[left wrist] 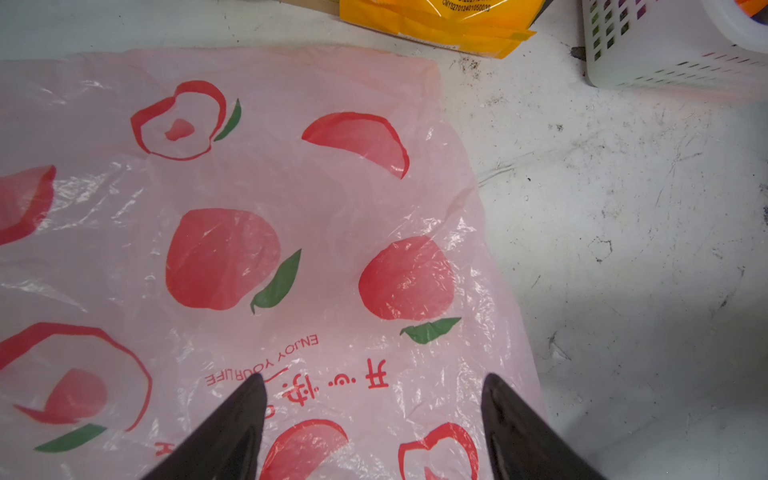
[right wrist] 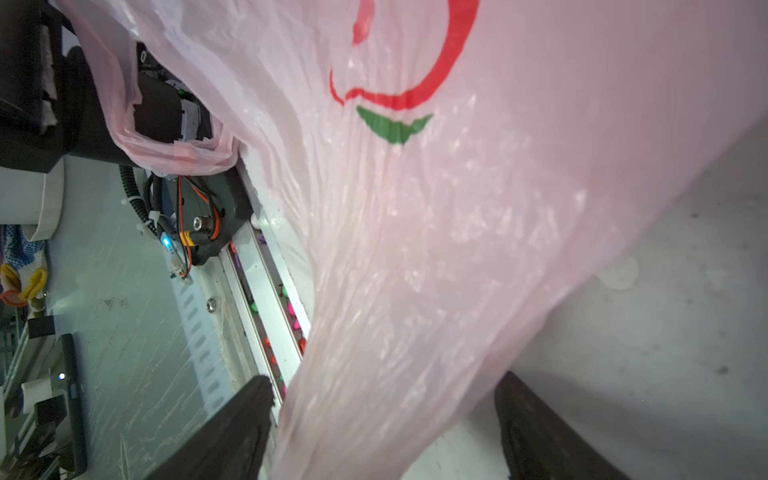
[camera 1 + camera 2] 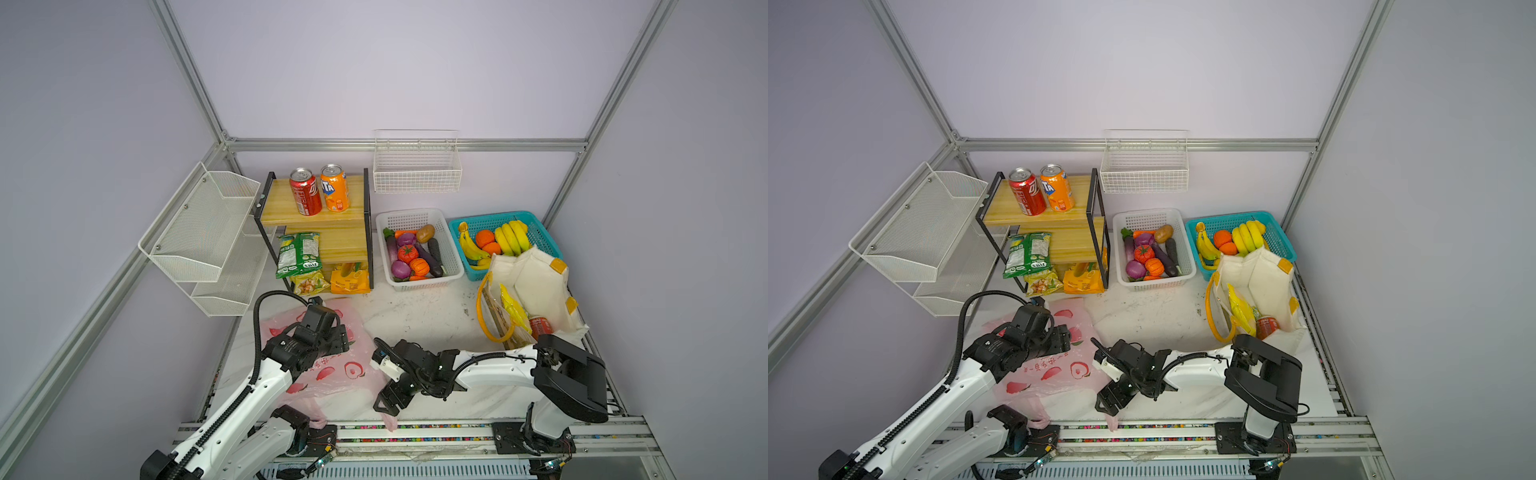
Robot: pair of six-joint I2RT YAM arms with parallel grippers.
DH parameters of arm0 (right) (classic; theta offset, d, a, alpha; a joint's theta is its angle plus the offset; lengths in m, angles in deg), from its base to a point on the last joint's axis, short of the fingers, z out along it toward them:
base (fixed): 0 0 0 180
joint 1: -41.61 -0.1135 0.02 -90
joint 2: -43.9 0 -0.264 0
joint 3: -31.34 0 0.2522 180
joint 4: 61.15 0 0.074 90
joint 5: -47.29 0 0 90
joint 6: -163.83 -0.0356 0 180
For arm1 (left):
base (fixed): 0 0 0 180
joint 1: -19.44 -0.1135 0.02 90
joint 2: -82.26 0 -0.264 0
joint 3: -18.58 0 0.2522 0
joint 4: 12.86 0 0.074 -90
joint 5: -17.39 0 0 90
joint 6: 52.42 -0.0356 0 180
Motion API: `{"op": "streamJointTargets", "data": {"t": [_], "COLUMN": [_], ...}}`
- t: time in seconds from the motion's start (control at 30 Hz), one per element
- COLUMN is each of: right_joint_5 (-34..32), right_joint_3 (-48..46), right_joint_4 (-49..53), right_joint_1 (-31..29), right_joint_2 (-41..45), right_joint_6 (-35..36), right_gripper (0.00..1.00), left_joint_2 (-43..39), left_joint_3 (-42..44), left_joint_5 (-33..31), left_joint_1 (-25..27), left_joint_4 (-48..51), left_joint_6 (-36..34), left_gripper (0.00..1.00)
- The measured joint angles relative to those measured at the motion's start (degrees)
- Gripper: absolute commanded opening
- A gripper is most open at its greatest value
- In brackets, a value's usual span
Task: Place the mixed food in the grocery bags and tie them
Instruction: 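Grasp the pink bag's handle with the left gripper while the right grasps the other handle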
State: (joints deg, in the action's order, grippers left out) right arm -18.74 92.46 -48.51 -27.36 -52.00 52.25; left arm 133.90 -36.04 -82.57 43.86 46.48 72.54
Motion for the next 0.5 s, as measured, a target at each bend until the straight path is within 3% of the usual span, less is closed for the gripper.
{"op": "streamJointTargets", "data": {"t": [0.07, 0.23, 0.4, 0.5], "right_joint_5": [0.85, 3.82, 10.19, 12.87], "right_joint_3": [0.02, 0.52, 1.11, 3.32], "right_joint_4": [-1.33, -1.88, 0.85, 4.35], "right_joint_1": [-0.15, 0.85, 11.1, 19.12], "right_joint_2": [-0.57, -0.66, 5.11, 11.15], "right_joint_6": [-1.07, -3.08, -3.37, -2.1], "right_gripper": [0.43, 0.12, 0.07, 0.07], "left_joint_2": [0.0, -0.17, -2.23, -4.02], "left_joint_3": [0.0, -0.76, -3.08, -4.09], "left_joint_5": [0.37, 2.25, 10.27, 13.03], "left_joint_1": [-0.02, -0.04, 0.81, 4.76], "left_joint_4": [-0.26, -0.68, -4.11, -6.45], "left_joint_6": [-0.85, -4.44, -12.28, -19.54], "left_gripper": [0.8, 0.8, 0.78, 0.77]}}
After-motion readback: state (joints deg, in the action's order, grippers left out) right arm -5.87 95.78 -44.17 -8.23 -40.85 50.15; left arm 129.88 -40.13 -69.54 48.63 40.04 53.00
